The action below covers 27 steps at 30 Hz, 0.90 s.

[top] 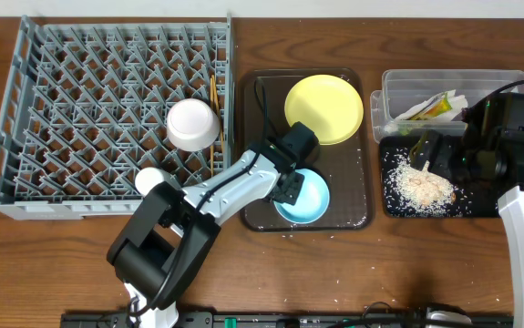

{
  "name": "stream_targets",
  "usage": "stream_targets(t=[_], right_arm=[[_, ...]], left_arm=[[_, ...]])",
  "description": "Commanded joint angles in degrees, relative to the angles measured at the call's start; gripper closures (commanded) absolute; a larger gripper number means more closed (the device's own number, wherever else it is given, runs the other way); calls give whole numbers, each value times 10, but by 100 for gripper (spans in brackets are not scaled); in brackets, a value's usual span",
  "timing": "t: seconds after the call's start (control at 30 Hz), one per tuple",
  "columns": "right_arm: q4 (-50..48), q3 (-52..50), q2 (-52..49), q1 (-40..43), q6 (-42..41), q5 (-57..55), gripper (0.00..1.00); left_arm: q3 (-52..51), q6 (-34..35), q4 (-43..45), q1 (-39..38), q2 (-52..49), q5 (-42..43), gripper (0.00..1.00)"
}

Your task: Sort waste into correct bins and load items into the dishwasher

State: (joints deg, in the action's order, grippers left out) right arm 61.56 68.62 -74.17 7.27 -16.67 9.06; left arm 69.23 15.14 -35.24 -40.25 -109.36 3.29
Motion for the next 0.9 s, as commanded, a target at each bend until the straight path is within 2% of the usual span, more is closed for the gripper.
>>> stream_targets(t=[0.0,0.2,0.3,0.37,0.4,0.47,0.57,0.7,0.87], right_arm=[[0,10,0,6,9,2,1],[0,10,0,6,9,2,1],[0,10,0,6,9,2,1],[0,10,0,6,9,2,1],[0,10,0,6,9,2,1],[0,10,0,6,9,2,1],[0,10,0,6,9,2,1],[0,10,0,6,9,2,1],[0,10,0,6,9,2,1]], left_arm=[[5,-3,-9,2,8,51,93],[40,-3,-44,31,95,24,93],[46,-4,-55,62,163,-65,93],[46,-40,-57,99,220,-157,92],[46,-45,-58,111,233,-165,93],[46,-49,-60,140,260,-144,93],[46,-57,-66,160,272,-64,93],[46,-63,-87,165,288,-135,93],[46,-61,-83,191,304,-72,92]])
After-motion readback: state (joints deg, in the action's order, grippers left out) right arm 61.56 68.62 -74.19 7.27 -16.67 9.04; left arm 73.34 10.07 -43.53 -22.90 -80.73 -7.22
